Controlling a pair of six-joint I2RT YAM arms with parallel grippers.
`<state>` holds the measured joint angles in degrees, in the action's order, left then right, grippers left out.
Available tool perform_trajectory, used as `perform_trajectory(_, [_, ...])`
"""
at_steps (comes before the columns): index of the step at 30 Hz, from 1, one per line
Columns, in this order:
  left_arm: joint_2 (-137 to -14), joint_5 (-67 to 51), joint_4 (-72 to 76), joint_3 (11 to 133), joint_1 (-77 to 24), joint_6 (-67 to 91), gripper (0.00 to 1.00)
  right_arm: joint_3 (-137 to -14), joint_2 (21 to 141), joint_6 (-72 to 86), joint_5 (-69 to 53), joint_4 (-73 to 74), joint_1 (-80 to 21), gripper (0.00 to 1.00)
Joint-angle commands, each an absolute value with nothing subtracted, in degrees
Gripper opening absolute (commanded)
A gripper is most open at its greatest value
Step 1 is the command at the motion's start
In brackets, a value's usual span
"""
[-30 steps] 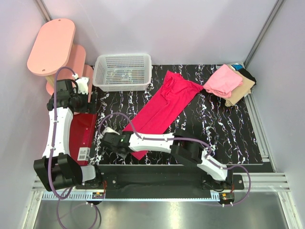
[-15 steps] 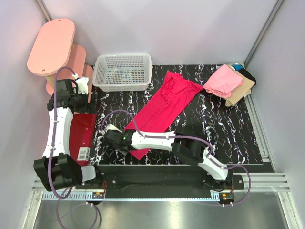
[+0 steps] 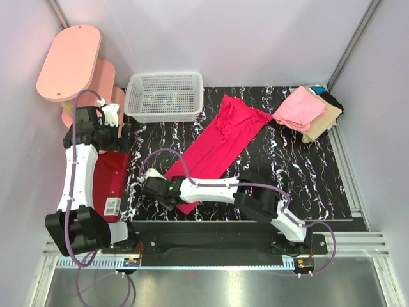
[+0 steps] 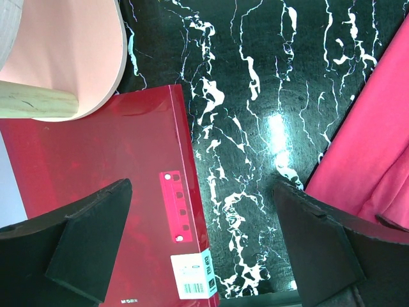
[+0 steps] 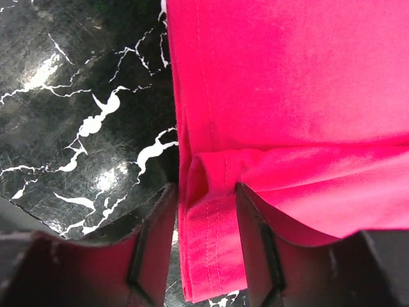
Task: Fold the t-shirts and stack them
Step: Grab the bottom of the folded rectangular tshirt with right arm
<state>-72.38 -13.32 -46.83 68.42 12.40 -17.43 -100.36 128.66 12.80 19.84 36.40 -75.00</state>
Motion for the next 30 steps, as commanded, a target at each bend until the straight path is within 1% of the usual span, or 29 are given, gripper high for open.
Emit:
perform_trajectory(1, [-70.2, -13.0, -45.1, 68.7, 12.7, -18.3, 0.99, -98.6, 135.2, 13.0, 17.5, 41.9, -75.6, 0.48])
perform_trajectory(5, [-69.9, -12.3, -45.3, 68.8, 12.7, -18.7, 0.99, -99.9, 137.2, 13.2, 16.4, 41.7, -75.5, 0.41])
perform_trajectory(6, [-69.9, -12.2, -45.4, 68.8, 12.7, -18.8, 0.99, -100.2, 137.4, 13.4, 16.3, 41.7, -75.5, 0.33])
perform_trajectory(8, [-69.7, -12.1, -45.4, 68.9, 12.7, -19.0, 0.99, -100.1, 137.9, 13.6, 16.5, 41.7, -75.5, 0.23])
perform_trajectory(9, [-69.7, -12.1, -45.4, 68.9, 12.7, -19.1, 0.99, -99.8, 138.0, 13.7, 17.1, 41.7, -75.3, 0.15])
perform_trajectory(14, [-69.7, -12.2, -45.4, 68.2, 12.7, -19.2, 0.99, -98.6, 136.8, 14.4, 18.3, 42.2, -73.1, 0.01])
perform_trajectory(18, [-69.4, -12.5, -45.4, 67.1, 12.7, -19.3, 0.99, -98.0, 135.0, 13.8, 20.4, 43.2, -72.2, 0.0])
perform_trajectory(21, [-69.3, -12.3, -45.4, 67.1, 12.7, -19.5, 0.99, -99.5, 132.7, 12.9, 17.9, 44.3, -72.7, 0.0])
perform_trajectory(25, [-69.3, -12.8, -45.4, 67.5, 12.7, -19.4, 0.99, -105.1, 131.8, 10.9, 17.2, 49.3, -75.8, 0.0])
perform_trajectory(30, [-69.8, -13.1, -45.4, 67.6, 12.7, -19.2, 0.99, -112.8, 130.3, 10.5, 14.9, 52.1, -79.4, 0.0])
